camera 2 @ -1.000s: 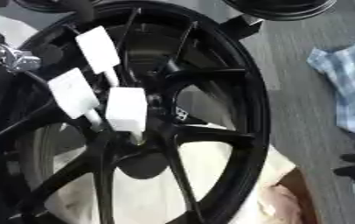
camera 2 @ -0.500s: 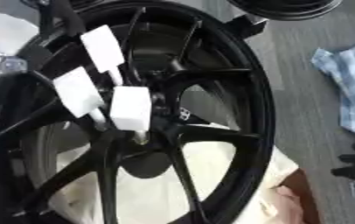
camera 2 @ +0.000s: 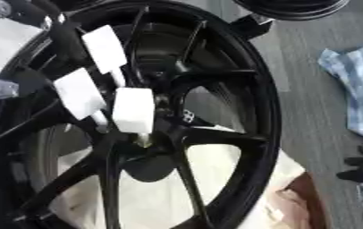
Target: Pull the pin out of the wheel hub.
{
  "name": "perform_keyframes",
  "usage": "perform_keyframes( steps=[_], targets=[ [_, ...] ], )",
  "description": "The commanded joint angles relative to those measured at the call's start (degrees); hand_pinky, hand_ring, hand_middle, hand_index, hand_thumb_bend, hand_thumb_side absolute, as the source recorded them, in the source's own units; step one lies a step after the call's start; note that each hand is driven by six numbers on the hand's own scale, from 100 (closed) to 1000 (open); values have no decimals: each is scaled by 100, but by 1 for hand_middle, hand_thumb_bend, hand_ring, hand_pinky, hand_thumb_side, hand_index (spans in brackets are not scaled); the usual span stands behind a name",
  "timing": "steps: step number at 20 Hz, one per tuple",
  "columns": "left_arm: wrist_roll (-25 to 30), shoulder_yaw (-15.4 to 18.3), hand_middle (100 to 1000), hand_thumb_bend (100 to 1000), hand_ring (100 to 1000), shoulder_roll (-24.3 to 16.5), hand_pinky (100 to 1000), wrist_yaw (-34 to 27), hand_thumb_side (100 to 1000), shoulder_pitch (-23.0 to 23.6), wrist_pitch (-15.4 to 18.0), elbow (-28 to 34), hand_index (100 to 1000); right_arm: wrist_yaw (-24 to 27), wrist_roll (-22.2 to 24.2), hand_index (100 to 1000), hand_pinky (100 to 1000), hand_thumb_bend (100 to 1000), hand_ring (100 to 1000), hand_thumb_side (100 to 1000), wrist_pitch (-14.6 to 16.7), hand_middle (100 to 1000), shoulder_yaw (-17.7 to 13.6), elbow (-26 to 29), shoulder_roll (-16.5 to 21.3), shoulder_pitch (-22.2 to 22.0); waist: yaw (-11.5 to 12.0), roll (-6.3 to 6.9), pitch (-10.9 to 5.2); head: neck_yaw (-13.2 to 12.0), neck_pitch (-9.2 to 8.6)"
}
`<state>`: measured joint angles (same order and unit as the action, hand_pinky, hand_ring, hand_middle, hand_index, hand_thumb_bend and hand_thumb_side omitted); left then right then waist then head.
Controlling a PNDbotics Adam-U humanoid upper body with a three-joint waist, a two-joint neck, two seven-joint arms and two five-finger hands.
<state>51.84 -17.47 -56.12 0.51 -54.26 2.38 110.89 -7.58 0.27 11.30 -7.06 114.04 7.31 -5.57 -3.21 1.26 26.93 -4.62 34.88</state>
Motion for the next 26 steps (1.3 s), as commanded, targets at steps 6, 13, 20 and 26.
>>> perform_keyframes(
  steps=[6, 13, 20, 26],
  targets=[
    [13, -86, 754, 100, 748, -277, 798, 9, 335, 84, 65, 361, 861, 16, 43, 834, 687, 100, 578, 657, 14, 644, -15, 56, 46, -2, -23, -13, -119, 2, 29],
    [13, -105, 785, 100, 809, -259, 827, 61, 301, 61, 255, 370, 871, 39, 79, 833, 685, 100, 574, 665, -26, 643, -28, 56, 22, -24, -7, -23, -149, 19, 66],
    [13, -204, 806, 100, 826, -275, 837, 196, 324, 48, 384, 370, 879, 31, 84, 833, 685, 100, 573, 669, -62, 643, -28, 56, -13, -19, -3, -38, -137, 6, 58],
    [13, -287, 796, 100, 812, -233, 836, 385, 320, 13, 415, 370, 891, 19, 77, 832, 685, 100, 571, 670, -80, 642, -19, 56, -46, -6, -13, -49, -111, -14, 31]
  ],
)
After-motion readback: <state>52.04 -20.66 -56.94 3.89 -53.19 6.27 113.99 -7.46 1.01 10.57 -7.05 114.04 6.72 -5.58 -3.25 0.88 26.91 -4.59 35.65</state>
